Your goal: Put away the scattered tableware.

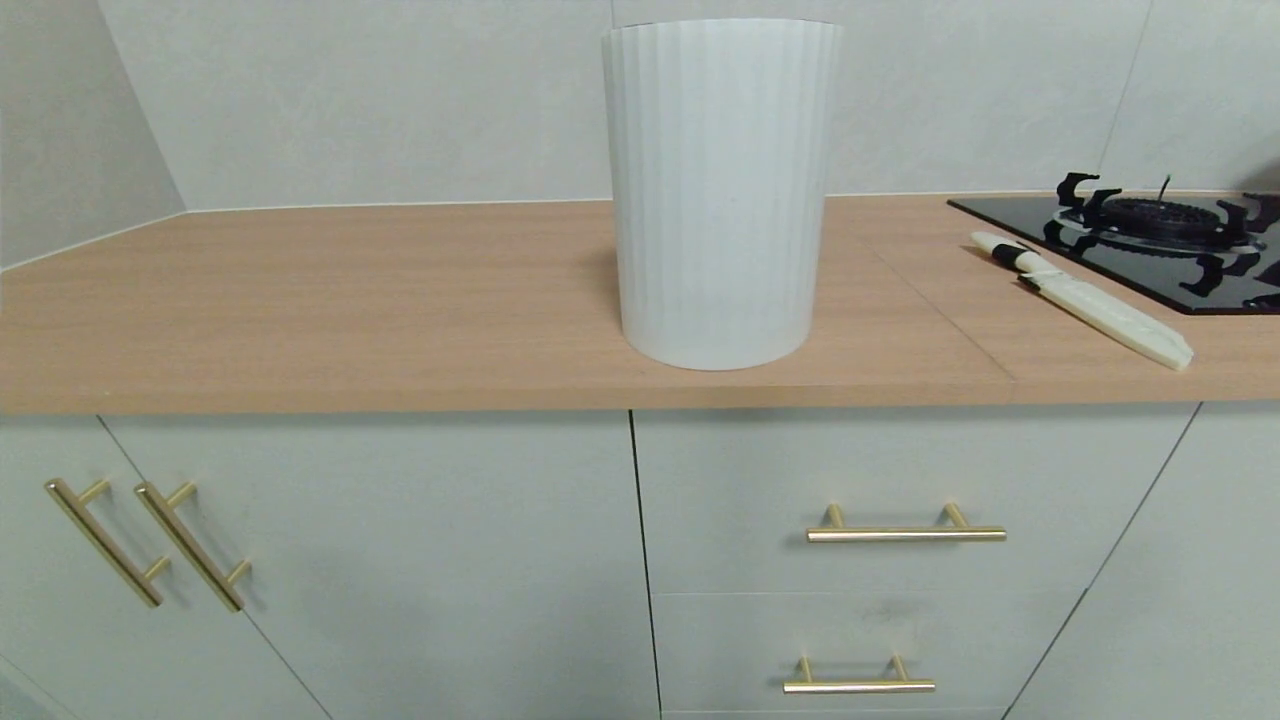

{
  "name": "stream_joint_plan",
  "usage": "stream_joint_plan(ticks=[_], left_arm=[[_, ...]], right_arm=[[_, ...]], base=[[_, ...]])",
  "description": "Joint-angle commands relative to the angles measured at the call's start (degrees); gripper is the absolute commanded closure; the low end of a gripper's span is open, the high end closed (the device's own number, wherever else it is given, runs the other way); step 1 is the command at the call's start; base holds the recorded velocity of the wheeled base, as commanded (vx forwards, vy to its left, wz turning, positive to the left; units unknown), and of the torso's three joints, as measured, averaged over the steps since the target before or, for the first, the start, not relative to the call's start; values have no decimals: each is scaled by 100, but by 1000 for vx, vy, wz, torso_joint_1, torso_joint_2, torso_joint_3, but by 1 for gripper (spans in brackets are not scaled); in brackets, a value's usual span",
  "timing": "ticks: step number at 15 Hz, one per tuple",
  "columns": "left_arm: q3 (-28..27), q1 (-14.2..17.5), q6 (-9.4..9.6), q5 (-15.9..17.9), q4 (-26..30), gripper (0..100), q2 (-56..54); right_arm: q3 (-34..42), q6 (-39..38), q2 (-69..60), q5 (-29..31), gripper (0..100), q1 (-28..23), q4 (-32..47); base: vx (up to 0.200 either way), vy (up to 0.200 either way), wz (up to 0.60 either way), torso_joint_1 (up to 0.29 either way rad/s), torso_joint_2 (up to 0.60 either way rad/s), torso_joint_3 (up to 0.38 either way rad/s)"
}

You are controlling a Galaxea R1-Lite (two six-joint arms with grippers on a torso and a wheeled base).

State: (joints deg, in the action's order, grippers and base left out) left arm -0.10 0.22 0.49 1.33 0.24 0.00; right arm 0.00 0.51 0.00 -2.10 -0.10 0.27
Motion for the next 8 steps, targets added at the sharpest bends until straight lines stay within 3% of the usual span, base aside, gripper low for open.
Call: stream_joint_plan(ticks=[1, 8], left_arm=[[1, 4, 4, -1, 2, 0, 0], [1, 4, 4, -1, 2, 0, 0]], right_arm=[[0, 2, 9, -1, 0, 1, 0], [0, 10, 9, -10, 0, 1, 0]], base=[[0, 0, 0, 0, 0, 0], [0, 0, 0, 0, 0, 0]])
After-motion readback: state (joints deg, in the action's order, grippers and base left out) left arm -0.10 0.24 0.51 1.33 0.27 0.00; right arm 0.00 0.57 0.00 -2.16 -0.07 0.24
